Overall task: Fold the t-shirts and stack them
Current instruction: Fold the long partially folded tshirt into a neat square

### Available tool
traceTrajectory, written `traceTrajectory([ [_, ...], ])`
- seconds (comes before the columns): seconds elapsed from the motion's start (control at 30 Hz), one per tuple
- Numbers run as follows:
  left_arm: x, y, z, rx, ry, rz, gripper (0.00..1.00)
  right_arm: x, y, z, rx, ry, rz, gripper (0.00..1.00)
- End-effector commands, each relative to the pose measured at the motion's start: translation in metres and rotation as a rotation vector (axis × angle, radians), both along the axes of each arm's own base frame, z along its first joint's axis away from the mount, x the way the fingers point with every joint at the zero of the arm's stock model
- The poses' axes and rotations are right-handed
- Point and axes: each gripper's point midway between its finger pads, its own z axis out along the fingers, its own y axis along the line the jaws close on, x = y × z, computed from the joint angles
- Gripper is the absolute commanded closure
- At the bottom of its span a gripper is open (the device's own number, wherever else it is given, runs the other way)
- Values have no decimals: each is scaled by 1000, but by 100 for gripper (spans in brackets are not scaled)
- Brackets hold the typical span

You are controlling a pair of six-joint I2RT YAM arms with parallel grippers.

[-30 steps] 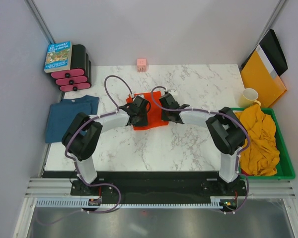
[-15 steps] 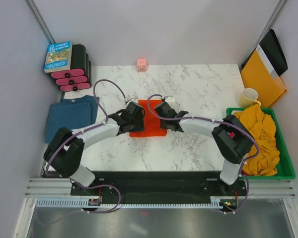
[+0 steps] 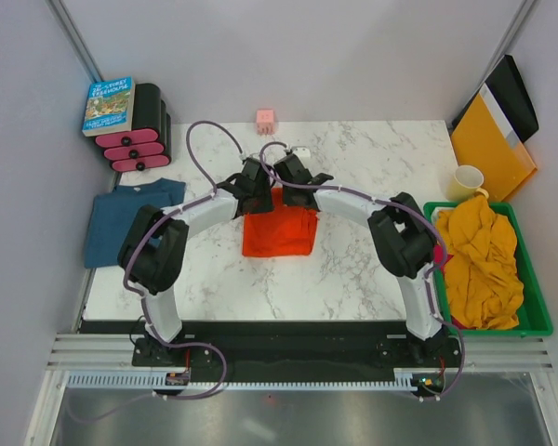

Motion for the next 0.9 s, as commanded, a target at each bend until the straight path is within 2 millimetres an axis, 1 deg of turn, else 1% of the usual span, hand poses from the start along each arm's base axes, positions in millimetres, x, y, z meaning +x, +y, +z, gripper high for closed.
traceTrajectory([
  [0.0,23,-2,-11,-1,4,-33,67,11,-8,-24,-42,45,-26,100],
  [0.03,25,-1,-21,4,24,-29,66,13,-7,-25,-38,43,-28,100],
  [0.07,29,5,-26,4,35,-13,66,15,-8,-27,-36,48,-32,100],
  [0.1,32,5,-26,-7,40,-13,66,16,-10,-34,-42,59,-39,100],
  [0.13,33,6,-35,-7,58,-9,66,16,-11,-37,-43,66,-38,100],
  [0.17,35,10,-37,-8,64,-2,66,15,-11,-41,-49,73,-38,100],
  [0.27,37,13,-39,-6,71,6,65,12,-18,-53,-69,97,-39,100],
  [0.3,35,13,-39,-6,70,8,65,12,-18,-45,-68,83,-34,100],
  [0.33,36,11,-33,-20,52,7,64,11,-20,-43,-65,71,-33,100],
  [0.37,38,10,-17,-43,16,3,61,11,-20,-35,-54,48,-33,100],
  [0.4,34,11,-13,-55,4,2,56,15,-21,-8,-20,-7,-36,100],
  [0.43,33,10,-2,-74,-21,2,50,14,-21,3,-1,-44,-34,100],
  [0.47,35,9,29,-114,-97,0,42,14,-22,18,15,-80,-41,89],
  [0.5,30,11,34,-122,-106,4,38,14,-25,53,53,-140,-49,81],
  [0.53,28,12,48,-137,-133,4,34,12,-29,64,56,-162,-54,65],
  [0.57,22,14,55,-136,-132,4,27,11,-32,79,65,-189,-58,54],
  [0.6,16,19,76,-148,-164,12,24,7,-39,109,89,-240,-65,45],
  [0.63,11,23,83,-145,-165,19,20,3,-44,117,80,-254,-59,24],
  [0.67,-1,32,79,-117,-127,34,1,-2,-47,128,84,-272,-56,12],
  [0.7,-9,44,93,-101,-142,68,0,-8,-54,151,106,-309,-54,4],
  [0.77,-21,60,99,-67,-131,108,0,-20,-66,157,88,-317,-54,2],
  [0.8,-33,72,93,-28,-94,129,0,-29,-72,175,106,-349,-54,2],
  [0.83,-39,84,105,-41,-106,170,2,-37,-80,166,80,-336,-58,2],
  [0.87,-45,97,101,-27,-86,206,65,-43,-85,167,74,-342,-56,2],
])
